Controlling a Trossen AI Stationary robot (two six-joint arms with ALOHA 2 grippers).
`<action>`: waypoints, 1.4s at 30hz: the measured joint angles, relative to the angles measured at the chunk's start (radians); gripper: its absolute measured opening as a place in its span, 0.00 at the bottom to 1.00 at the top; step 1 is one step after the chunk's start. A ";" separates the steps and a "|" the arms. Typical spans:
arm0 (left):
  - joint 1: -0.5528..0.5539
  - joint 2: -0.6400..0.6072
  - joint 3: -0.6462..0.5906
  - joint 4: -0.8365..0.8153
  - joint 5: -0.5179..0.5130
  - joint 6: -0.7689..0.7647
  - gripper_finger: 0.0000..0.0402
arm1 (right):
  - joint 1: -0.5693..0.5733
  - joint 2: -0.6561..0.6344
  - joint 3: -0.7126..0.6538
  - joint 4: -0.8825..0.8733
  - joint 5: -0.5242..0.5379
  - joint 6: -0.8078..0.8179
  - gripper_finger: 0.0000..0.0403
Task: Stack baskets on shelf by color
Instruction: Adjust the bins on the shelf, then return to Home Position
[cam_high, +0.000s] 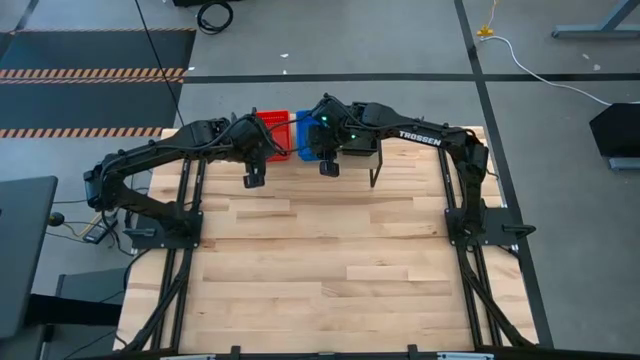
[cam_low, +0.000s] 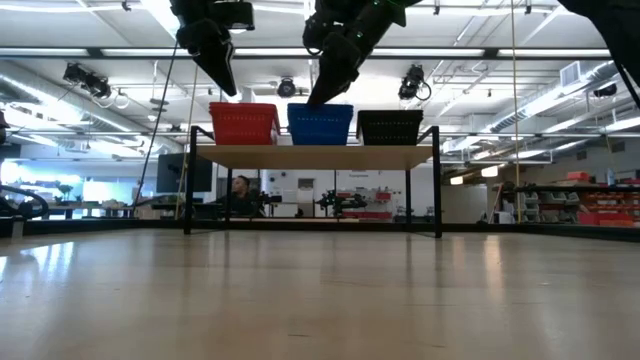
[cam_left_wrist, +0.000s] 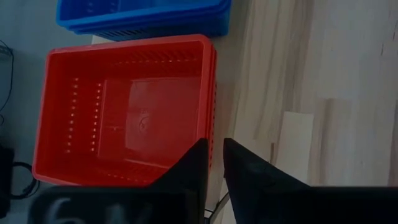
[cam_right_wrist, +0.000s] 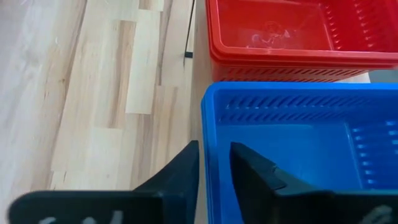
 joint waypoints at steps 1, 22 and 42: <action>0.000 0.000 0.000 0.000 0.000 0.000 0.14 | 0.000 0.000 0.000 0.000 0.000 0.000 0.25; 0.051 -0.184 -0.039 0.097 0.254 -0.048 0.09 | -0.040 -0.253 -0.041 -0.165 -0.102 0.159 0.39; 0.042 -0.865 -0.645 0.547 0.299 -0.305 0.02 | -0.082 -1.029 -1.004 0.367 -0.106 0.503 0.39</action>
